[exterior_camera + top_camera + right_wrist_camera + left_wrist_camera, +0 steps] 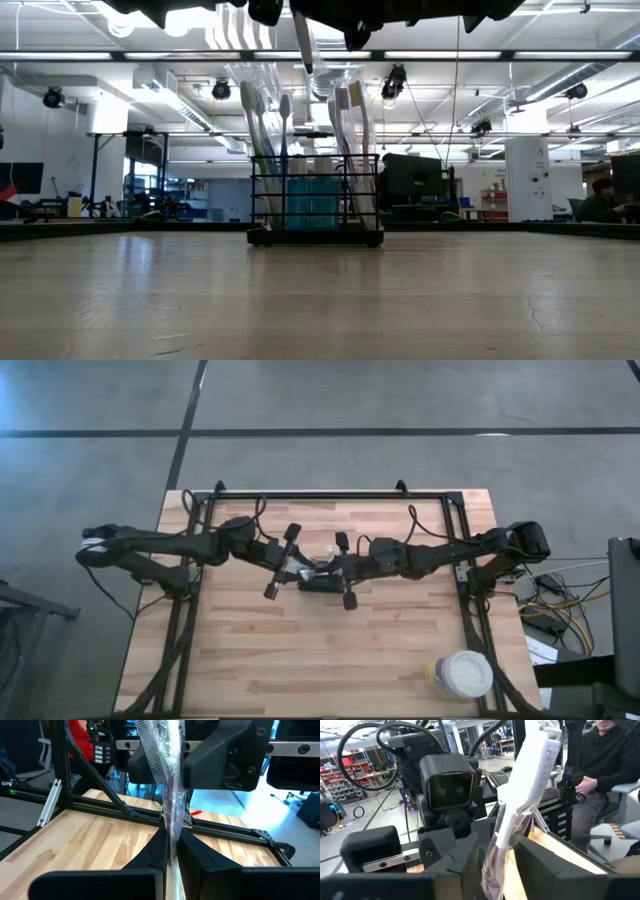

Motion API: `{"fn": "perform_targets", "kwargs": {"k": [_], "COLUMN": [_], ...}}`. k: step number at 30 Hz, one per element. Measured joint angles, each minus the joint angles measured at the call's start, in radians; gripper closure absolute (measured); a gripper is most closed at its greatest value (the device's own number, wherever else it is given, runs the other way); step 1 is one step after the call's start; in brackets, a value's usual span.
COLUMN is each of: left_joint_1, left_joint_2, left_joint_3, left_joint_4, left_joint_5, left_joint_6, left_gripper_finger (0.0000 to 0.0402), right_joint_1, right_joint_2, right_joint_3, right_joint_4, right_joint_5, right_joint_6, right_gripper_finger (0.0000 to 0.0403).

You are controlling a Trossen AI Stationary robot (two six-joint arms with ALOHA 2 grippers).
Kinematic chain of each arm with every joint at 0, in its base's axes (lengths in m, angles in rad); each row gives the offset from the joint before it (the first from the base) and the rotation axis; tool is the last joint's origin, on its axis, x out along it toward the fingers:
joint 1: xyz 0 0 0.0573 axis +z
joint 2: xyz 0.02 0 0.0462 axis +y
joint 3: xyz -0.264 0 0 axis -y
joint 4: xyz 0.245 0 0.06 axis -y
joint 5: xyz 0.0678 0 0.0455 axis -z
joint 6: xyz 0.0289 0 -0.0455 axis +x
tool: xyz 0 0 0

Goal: Pick & Place toothbrushing station
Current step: Put the violet toothbrush into the black wire organizer

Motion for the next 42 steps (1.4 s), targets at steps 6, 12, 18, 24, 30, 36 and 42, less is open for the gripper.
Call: {"fn": "perform_targets", "kwargs": {"k": [6, 12, 18, 24, 30, 36, 42], "left_joint_1": [-0.005, -0.005, -0.009, -0.01, -0.01, 0.015, 0.025], "left_joint_2": [0.021, 0.019, 0.021, 0.022, -0.058, -0.208, -0.312], "left_joint_3": [0.0, 0.0, -0.001, 0.0, 0.013, 0.013, 0.012], "left_joint_4": [0.0, 0.0, 0.0, -0.003, -0.007, -0.097, -0.191], "left_joint_5": [0.0, 0.002, 0.009, 0.006, 0.013, -0.03, -0.094], "left_joint_6": [0.018, 0.038, 0.053, 0.044, 0.03, 0.024, 0.039], "left_gripper_finger": [0.032, 0.0361, 0.0375, 0.0377, 0.0378, 0.0378, 0.0378], "right_joint_1": [0.0, 0.0, 0.0, 0.0, 0.0, 0.022, 0.074], "right_joint_2": [0.0, 0.001, 0.001, -0.008, -0.116, -0.271, -0.465], "right_joint_3": [0.006, 0.006, 0.006, 0.006, -0.001, -0.082, -0.25], "right_joint_4": [0.001, 0.001, 0.0, -0.015, -0.122, -0.211, -0.212], "right_joint_5": [0.0, -0.001, -0.001, -0.002, 0.002, 0.063, 0.173], "right_joint_6": [0.0, -0.003, -0.014, -0.018, 0.013, 0.027, -0.001], "right_gripper_finger": [0.0383, 0.0383, 0.0383, 0.0351, 0.0278, 0.0255, 0.0319]}}
